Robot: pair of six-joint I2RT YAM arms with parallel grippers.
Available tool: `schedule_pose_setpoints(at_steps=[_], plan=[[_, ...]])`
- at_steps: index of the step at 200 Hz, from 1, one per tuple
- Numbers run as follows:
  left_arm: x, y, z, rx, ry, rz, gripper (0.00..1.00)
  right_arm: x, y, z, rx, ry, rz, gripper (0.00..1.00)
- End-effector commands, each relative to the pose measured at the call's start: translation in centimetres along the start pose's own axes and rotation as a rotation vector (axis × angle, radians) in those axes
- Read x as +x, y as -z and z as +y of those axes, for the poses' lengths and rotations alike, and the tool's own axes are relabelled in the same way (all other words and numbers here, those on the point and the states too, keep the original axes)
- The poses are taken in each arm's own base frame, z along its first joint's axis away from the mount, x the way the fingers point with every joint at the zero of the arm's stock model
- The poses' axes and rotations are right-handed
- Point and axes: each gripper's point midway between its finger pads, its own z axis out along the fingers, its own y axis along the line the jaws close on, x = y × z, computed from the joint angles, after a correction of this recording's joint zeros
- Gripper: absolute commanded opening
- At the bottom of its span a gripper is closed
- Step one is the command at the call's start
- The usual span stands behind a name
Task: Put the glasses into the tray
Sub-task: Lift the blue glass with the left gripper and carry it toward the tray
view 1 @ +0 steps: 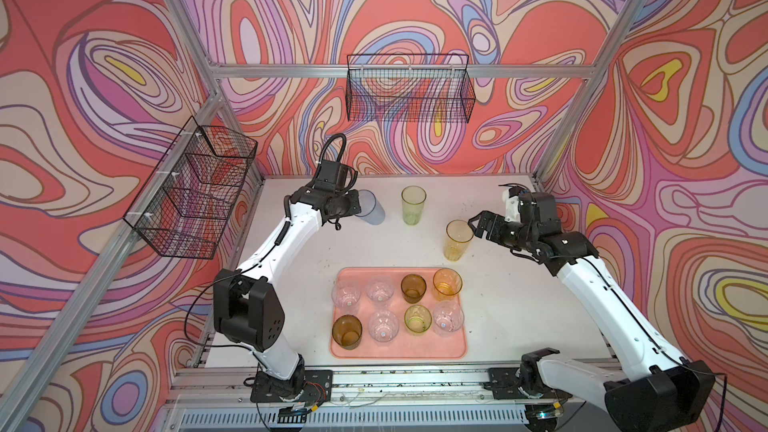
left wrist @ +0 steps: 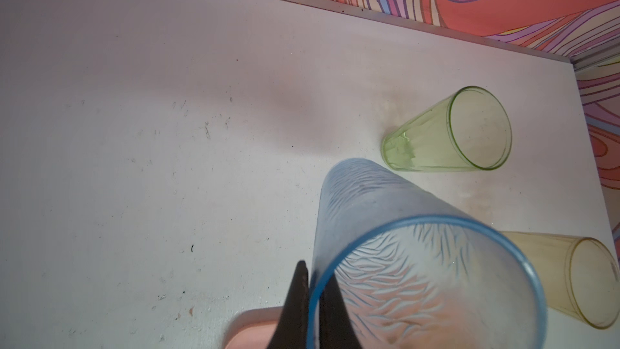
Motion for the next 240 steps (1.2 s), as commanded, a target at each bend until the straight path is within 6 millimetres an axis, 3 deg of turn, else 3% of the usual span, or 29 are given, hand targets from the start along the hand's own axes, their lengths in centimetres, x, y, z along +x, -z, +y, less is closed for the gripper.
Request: schedule_pose_setpoints(at_steps=[1, 43, 84, 182, 240], plan=[[0.2, 3.2, 0.5, 0.001, 0.02, -0.036, 0.0, 0.2, 0.3, 0.4, -0.038, -0.018, -0.008, 0.98], [2.0, 7.1, 1.5, -0.01, 0.015, -0.054, 0.0, 0.5, 0.5, 0.5, -0.051, -0.015, -0.008, 0.98], [3.8, 8.5, 2.6, -0.038, -0.001, -0.023, 0.0, 0.6, 0.5, 0.6, -0.064, -0.032, -0.009, 0.98], [8.0, 6.7, 3.7, -0.058, -0.01, 0.122, 0.0, 0.7, 0.3, 0.3, -0.06, -0.061, -0.024, 0.98], [9.1, 5.8, 4.3, -0.084, -0.016, 0.164, 0.0, 0.8, 0.0, 0.2, -0.056, -0.062, -0.018, 0.98]])
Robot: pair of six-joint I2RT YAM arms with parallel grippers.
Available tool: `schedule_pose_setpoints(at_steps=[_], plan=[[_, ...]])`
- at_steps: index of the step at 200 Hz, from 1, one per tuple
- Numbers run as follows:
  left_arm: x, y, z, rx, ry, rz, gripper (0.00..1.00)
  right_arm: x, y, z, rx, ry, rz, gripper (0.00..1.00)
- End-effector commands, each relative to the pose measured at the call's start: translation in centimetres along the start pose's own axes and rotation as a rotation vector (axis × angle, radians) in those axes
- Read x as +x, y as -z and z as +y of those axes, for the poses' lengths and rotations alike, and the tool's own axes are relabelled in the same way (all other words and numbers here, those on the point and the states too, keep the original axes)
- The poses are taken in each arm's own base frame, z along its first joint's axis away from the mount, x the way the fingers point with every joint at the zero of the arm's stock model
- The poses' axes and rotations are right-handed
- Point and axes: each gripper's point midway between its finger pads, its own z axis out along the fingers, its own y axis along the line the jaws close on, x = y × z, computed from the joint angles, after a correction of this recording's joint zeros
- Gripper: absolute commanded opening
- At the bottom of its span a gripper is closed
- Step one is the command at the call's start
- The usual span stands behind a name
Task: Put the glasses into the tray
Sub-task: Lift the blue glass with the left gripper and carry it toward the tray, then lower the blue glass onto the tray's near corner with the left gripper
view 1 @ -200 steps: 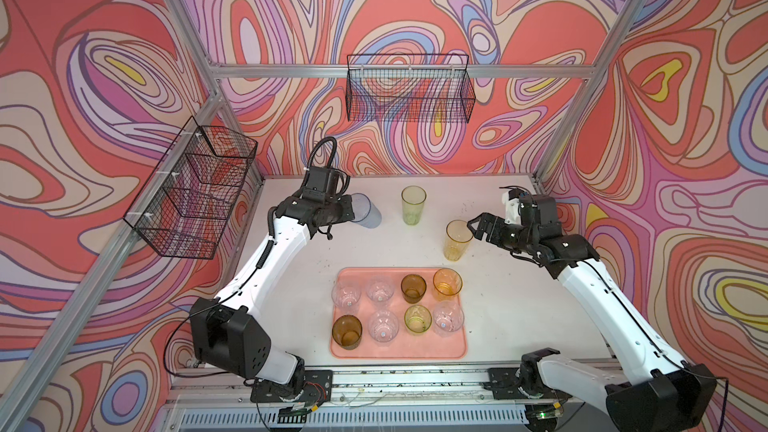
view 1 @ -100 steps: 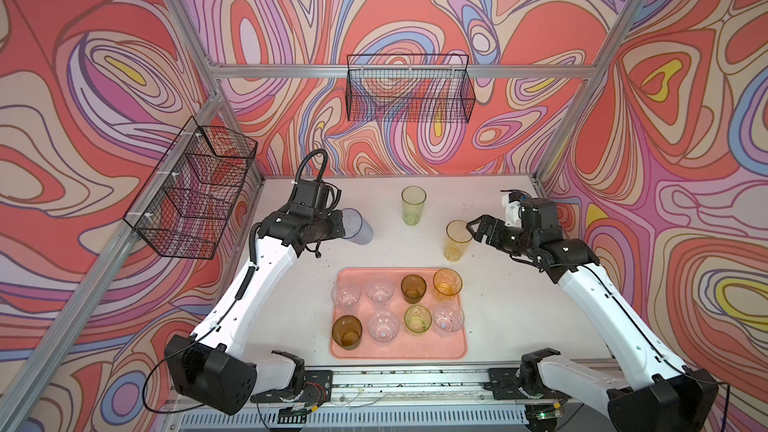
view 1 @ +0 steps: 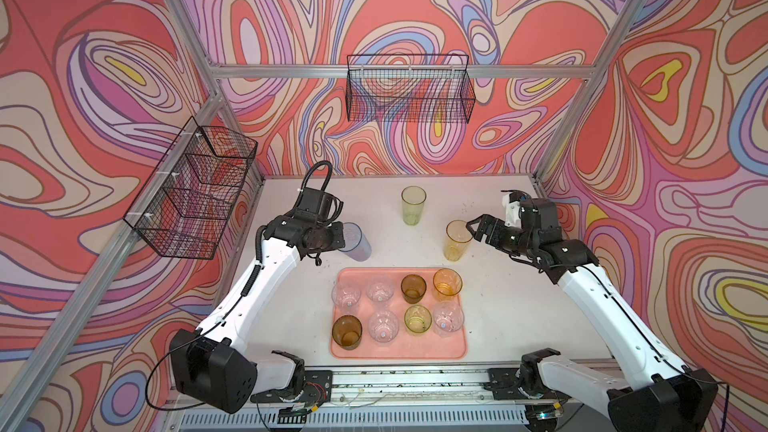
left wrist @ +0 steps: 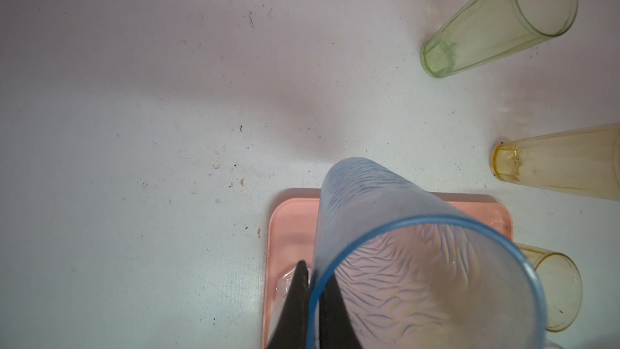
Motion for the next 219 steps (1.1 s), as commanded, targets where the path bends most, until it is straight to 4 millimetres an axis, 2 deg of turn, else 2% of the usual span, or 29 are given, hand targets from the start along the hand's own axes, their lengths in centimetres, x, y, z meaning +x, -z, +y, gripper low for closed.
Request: schedule_pose_setpoints(at_steps=[1, 106, 219], plan=[[0.7, -0.3, 0.2, -0.008, -0.013, 0.032, 0.0, -0.1, 0.1, -0.3, 0.003, -0.005, -0.016, 0.98], [3.9, 0.3, 0.4, -0.115, -0.139, 0.106, 0.0, 0.6, -0.1, -0.5, 0.003, -0.019, 0.001, 0.97], [6.3, -2.9, 0.7, -0.126, -0.173, 0.226, 0.0, 1.1, -0.2, -0.9, 0.008, -0.045, 0.007, 0.97]])
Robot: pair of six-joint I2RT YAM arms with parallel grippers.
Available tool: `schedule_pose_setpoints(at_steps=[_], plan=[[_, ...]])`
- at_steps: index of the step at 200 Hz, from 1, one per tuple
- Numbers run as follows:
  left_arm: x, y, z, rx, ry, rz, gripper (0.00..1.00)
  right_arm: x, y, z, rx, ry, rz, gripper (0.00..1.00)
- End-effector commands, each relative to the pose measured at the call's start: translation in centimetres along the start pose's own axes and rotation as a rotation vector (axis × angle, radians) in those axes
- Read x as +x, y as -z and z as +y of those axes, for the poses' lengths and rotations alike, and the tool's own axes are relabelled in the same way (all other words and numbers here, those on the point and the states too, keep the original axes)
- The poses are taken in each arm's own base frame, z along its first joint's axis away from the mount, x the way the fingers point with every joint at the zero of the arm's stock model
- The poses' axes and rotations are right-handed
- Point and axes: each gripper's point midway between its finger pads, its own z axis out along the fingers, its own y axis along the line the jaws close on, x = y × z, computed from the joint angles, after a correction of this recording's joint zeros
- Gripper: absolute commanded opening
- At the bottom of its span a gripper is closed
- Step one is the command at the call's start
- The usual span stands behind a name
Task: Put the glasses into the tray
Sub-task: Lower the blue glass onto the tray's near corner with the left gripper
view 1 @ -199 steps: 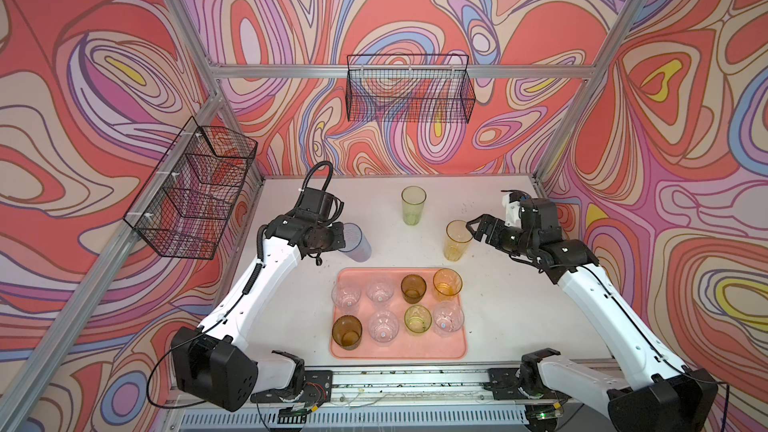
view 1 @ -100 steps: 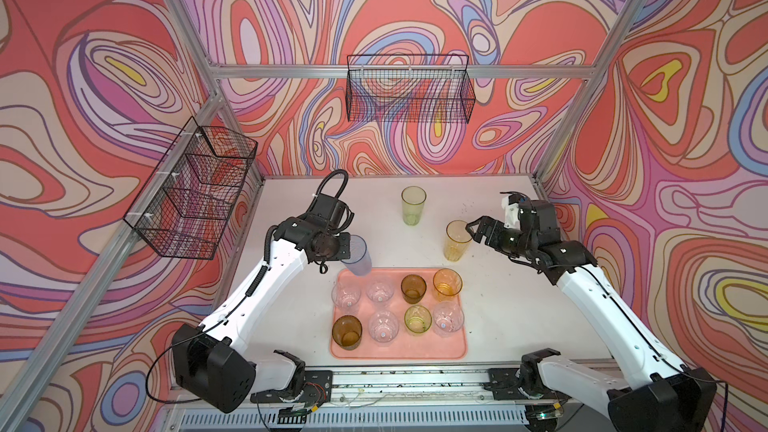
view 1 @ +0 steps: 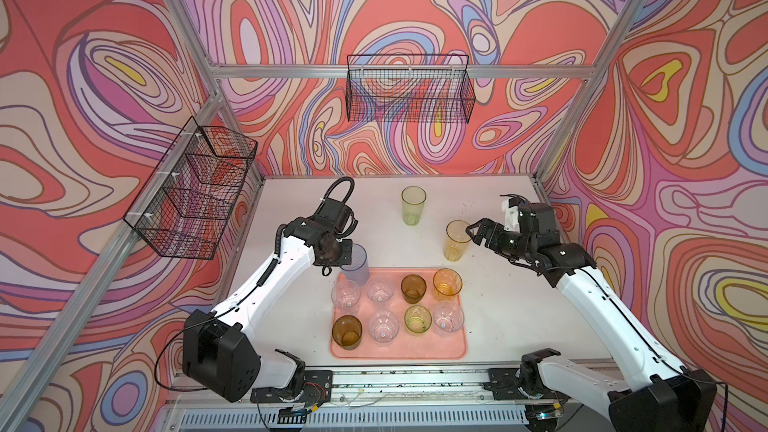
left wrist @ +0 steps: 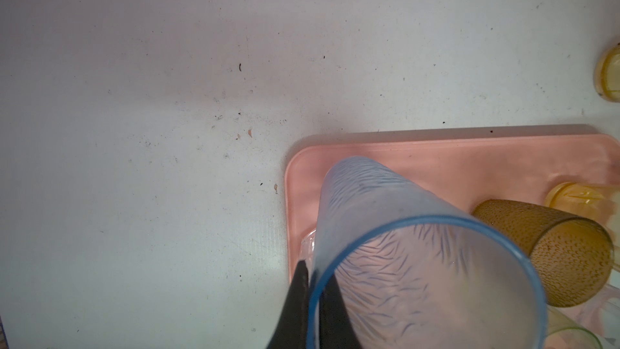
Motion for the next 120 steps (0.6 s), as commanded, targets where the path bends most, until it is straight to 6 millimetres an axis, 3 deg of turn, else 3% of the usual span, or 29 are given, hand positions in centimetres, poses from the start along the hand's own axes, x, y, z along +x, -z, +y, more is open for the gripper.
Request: schedule_pose_setpoints(at_steps=[1, 120], plan=[[0.9, -0.8, 0.1, -0.008, -0.024, 0.043, 0.0, -0.1, 0.3, 0.0, -0.006, -0.009, -0.016, 0.97], [1.6, -2.3, -0.6, 0.017, -0.015, 0.077, 0.0, 0.1, 0.0, -0.2, 0.0, -0.022, -0.004, 0.98]])
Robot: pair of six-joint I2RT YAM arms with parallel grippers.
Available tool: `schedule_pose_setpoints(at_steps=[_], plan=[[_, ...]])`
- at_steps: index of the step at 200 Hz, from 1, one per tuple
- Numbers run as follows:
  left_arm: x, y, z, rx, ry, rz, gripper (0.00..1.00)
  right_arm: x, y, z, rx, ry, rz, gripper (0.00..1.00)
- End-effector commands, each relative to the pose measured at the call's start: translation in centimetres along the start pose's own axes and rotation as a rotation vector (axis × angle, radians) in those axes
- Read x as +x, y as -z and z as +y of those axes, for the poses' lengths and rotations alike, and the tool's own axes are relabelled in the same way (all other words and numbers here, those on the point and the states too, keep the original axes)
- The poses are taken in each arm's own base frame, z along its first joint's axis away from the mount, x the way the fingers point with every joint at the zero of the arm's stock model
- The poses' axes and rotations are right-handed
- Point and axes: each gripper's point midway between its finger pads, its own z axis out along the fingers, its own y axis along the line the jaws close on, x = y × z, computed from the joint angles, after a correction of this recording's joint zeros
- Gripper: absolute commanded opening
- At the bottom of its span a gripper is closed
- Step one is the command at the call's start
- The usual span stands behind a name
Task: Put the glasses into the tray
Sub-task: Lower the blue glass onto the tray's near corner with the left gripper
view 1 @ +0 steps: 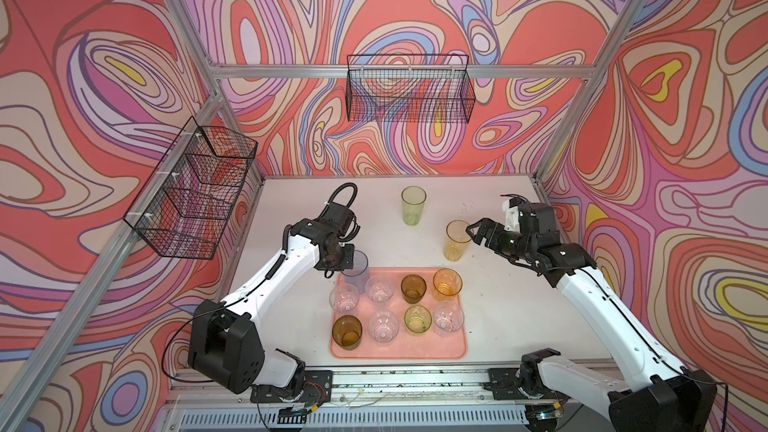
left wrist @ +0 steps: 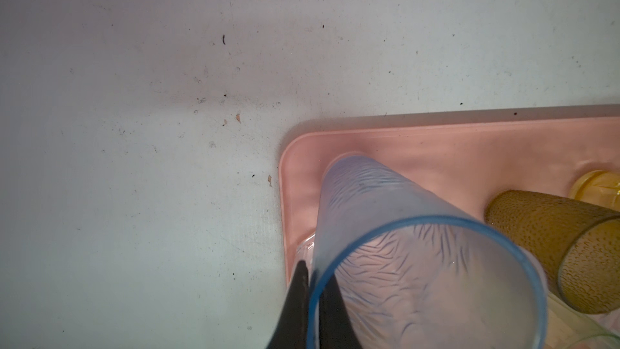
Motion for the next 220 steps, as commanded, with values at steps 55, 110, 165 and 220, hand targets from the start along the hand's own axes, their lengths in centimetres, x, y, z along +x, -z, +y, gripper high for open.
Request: schedule_pose_setpoints(at_steps=[55, 110, 165, 220], plan=[[0.4, -0.3, -0.7, 0.023, -0.015, 0.01, 0.07, 0.2, 0.0, -0.3, 0.002, -0.007, 0.002, 0.97], [0.3, 0.2, -1.0, 0.04, -0.014, -0.006, 0.26, 0.3, 0.0, -0.3, 0.002, -0.014, 0.004, 0.97], [0.3, 0.9, -1.2, 0.051, -0.015, -0.027, 0.47, 0.4, 0.0, -0.1, -0.009, -0.013, 0.009, 0.97], [0.6, 1.7, -0.6, 0.034, -0.019, -0.047, 0.67, 0.4, 0.0, -0.1, -0.012, -0.019, 0.01, 0.97]])
